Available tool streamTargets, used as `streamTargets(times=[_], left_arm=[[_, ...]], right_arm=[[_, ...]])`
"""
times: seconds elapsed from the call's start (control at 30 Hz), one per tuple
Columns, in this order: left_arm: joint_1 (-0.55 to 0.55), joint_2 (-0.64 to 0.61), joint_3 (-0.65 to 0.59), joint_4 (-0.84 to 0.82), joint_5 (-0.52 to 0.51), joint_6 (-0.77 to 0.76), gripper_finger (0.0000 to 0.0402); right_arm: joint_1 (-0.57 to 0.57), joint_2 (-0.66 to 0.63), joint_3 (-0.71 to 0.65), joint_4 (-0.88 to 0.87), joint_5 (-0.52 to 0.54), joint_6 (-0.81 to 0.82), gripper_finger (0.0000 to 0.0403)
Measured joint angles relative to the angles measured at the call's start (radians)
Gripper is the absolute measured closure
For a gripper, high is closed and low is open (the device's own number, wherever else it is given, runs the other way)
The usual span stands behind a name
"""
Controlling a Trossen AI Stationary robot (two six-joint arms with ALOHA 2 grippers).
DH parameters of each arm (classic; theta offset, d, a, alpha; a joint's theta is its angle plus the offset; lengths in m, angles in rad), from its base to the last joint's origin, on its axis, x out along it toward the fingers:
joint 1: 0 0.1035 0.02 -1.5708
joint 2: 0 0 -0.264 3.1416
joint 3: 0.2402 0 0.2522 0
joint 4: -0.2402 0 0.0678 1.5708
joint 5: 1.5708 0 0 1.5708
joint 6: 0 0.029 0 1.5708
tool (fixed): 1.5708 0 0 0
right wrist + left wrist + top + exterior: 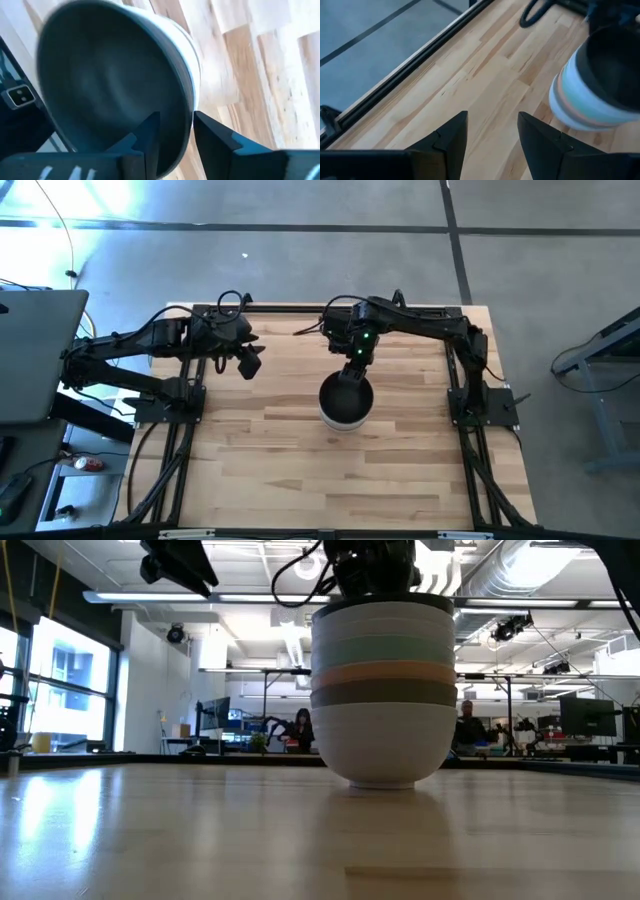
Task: Nest bowls inside each other
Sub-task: Stack the black bowl on the white bowl
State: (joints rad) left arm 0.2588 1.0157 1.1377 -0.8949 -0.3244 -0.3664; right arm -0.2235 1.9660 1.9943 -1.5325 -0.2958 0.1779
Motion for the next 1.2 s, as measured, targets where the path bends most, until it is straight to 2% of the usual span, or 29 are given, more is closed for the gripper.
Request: streamTargets(times=[0.27,0.7,0.8,1.0,1.2], left_arm=[[0.0,0.0,0.0,0.118,0.031,0.038,0.0238],[0.002,0.0,0.0,0.107,0.056,0.02,0.0238],[0.001,0.0,0.0,0.107,0.056,0.019,0.0238],[0.001,0.0,0.0,0.107,0.056,0.021,0.0238],[0.001,0.0,0.0,0.106,0.056,0.029,0.0238]], right_arm=[[-0.013,-0.067,0.001,0.059,0.0,0.016,0.0293],[-0.012,-0.064,0.001,0.022,0.012,0.0,0.0296],[-0.012,-0.064,0.001,0.017,0.031,-0.003,0.0317],[-0.011,-0.063,0.001,0.016,0.031,-0.022,0.0393],[-0.012,-0.063,0.001,0.018,0.031,-0.022,0.0399]])
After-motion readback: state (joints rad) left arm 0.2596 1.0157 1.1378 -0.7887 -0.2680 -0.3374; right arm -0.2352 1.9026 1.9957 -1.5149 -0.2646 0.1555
